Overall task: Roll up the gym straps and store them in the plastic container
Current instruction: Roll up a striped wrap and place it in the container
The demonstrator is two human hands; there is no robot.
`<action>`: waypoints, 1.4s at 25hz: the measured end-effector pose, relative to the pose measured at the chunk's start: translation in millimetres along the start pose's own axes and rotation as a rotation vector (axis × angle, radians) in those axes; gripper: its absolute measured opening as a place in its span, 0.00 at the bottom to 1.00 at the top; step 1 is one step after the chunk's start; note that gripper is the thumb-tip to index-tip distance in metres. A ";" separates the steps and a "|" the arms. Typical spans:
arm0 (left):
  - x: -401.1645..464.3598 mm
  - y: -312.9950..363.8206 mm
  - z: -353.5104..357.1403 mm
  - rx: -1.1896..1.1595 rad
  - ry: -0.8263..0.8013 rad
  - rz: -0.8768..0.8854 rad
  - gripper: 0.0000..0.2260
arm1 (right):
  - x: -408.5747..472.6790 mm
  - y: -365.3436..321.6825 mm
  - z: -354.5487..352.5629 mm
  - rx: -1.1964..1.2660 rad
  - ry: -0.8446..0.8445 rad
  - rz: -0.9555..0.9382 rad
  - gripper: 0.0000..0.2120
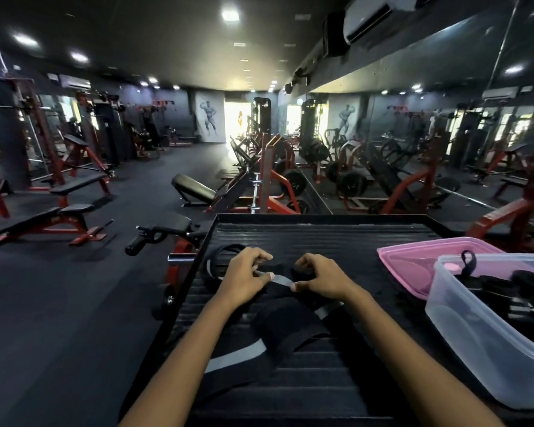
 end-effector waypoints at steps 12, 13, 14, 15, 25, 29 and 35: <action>34.1 1.0 -17.0 0.080 0.133 0.200 0.12 | 5.3 -0.2 10.5 0.067 -0.169 -0.101 0.34; 34.8 0.7 -16.5 0.094 0.127 0.216 0.12 | 6.8 -1.4 8.0 0.034 -0.145 -0.123 0.33; 34.5 0.6 -15.3 0.112 0.115 0.231 0.12 | 7.9 -2.7 4.4 -0.006 -0.113 -0.147 0.31; 33.5 0.5 -14.1 0.129 0.099 0.250 0.11 | 8.4 -3.4 -0.1 -0.058 -0.073 -0.167 0.30; 25.0 17.5 -22.4 0.517 0.059 0.298 0.18 | 2.1 23.3 -60.9 -0.458 0.378 -0.104 0.28; 26.9 -0.6 -46.1 0.653 0.181 0.165 0.14 | -1.7 48.0 -70.8 -0.440 0.458 -0.005 0.26; 23.5 -46.6 -12.7 0.216 -0.026 -0.188 0.13 | -1.2 50.2 -64.4 -0.439 0.477 -0.004 0.19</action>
Point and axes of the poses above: each hand's wrist, its own x-axis towards the middle knuckle, its own z-axis out of the palm, y = z × x, the point moved 10 cm from there along x, towards the middle knuckle
